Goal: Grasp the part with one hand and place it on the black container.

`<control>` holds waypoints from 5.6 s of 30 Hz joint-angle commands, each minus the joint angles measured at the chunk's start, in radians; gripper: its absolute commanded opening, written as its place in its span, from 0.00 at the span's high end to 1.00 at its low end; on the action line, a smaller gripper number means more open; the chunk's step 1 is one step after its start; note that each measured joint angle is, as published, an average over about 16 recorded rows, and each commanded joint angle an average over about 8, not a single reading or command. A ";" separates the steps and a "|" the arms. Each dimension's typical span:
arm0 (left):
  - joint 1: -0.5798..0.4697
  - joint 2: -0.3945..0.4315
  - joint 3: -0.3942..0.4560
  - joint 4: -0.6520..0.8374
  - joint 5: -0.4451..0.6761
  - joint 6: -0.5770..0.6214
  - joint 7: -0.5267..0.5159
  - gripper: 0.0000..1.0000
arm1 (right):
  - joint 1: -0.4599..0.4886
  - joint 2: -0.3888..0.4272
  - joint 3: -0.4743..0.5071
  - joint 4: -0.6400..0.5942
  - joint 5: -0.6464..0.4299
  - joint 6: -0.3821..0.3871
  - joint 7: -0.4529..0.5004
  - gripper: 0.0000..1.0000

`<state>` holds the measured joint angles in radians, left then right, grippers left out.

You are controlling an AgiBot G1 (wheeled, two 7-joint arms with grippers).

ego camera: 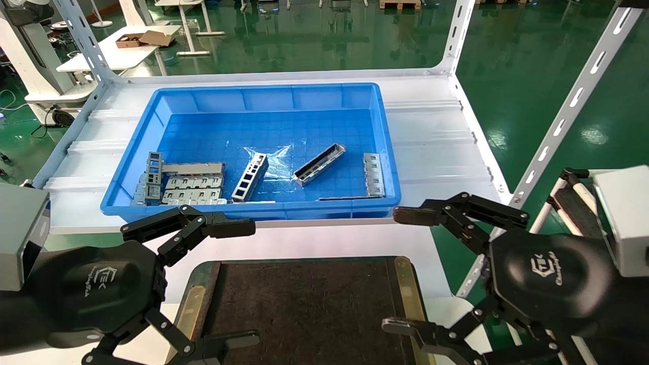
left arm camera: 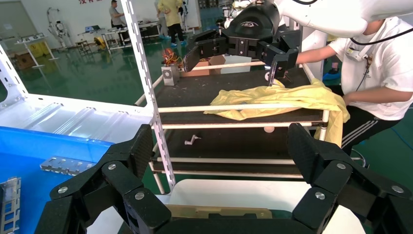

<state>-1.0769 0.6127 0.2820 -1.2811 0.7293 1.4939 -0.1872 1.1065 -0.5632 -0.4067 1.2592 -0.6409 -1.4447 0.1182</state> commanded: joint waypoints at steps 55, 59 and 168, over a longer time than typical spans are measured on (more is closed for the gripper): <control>-0.147 0.146 0.120 -0.016 0.382 -0.351 -0.090 0.00 | 0.000 0.000 0.000 0.000 0.000 0.000 0.000 0.00; -0.215 0.218 0.167 0.044 0.475 -0.404 -0.124 0.00 | 0.000 0.000 0.000 0.000 0.000 0.000 0.000 0.00; -0.533 0.454 0.590 0.719 0.171 -0.473 0.211 1.00 | 0.000 0.000 -0.001 0.000 0.000 0.000 0.000 1.00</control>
<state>-1.6058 1.0661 0.8782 -0.5732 0.9075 1.0108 0.0119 1.1067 -0.5631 -0.4073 1.2590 -0.6406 -1.4447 0.1179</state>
